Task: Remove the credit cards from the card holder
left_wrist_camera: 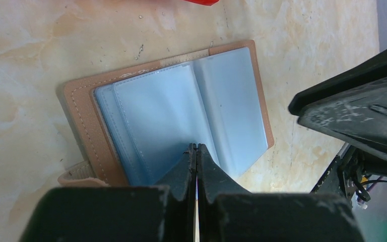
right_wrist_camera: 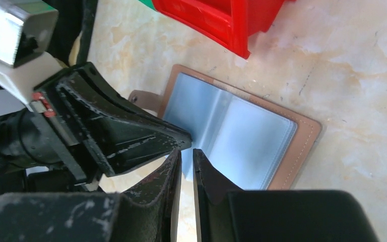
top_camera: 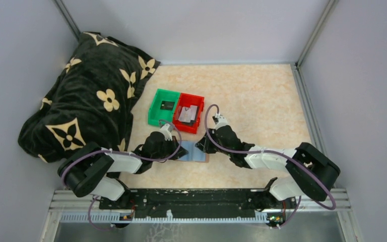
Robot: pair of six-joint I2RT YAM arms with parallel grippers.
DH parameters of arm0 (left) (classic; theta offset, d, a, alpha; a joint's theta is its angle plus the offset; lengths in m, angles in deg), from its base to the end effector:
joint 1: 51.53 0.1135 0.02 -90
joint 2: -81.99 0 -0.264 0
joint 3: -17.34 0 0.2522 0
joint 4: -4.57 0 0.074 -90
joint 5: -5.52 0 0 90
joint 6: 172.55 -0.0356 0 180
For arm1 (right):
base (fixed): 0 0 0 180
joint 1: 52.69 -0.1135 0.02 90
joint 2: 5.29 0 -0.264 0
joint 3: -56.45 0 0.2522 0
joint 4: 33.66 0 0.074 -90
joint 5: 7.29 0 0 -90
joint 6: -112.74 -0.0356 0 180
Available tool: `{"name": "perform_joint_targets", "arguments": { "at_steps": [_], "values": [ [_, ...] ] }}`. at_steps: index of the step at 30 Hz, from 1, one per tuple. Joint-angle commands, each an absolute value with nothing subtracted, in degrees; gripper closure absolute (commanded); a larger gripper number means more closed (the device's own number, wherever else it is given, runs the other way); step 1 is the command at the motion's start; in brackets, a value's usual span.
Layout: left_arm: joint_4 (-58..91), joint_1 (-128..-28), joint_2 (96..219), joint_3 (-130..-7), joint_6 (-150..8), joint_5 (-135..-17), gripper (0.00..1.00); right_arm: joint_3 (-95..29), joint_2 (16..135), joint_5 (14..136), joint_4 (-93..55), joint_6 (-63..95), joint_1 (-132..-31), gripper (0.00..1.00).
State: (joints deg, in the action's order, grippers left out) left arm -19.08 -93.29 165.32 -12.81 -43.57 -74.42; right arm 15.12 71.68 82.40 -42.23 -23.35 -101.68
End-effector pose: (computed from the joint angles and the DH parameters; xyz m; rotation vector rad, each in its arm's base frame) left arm 0.1714 -0.1614 0.1201 0.1698 2.2442 -0.9992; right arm 0.1725 0.1986 0.1739 -0.0595 2.2079 1.0012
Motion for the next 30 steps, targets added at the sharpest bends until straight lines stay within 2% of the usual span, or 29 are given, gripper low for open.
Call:
{"name": "perform_joint_targets", "arguments": {
  "at_steps": [1,4,8,19,30],
  "values": [
    [-15.6,-93.5,162.4,-12.0,-44.4,-74.8,1.0,12.3,72.6,82.1,-44.3,-23.0,-101.9,0.85],
    [-11.8,-93.5,159.4,-12.5,-45.6,-75.9,1.0,12.2,71.5,84.4,-40.7,-22.5,-101.7,0.8],
    [-6.9,-93.5,157.5,-13.6,-47.8,-78.1,1.0,14.2,70.8,84.7,-39.0,-22.5,-100.9,0.65],
    [-5.0,-93.5,156.0,-12.5,-47.7,-78.3,1.0,19.2,70.7,86.3,-40.3,-23.5,-100.9,0.65],
    [-8.1,-93.5,160.4,-12.9,-47.1,-76.1,1.0,19.2,75.0,84.4,-42.3,-23.2,-100.9,0.65]
  ]
}}
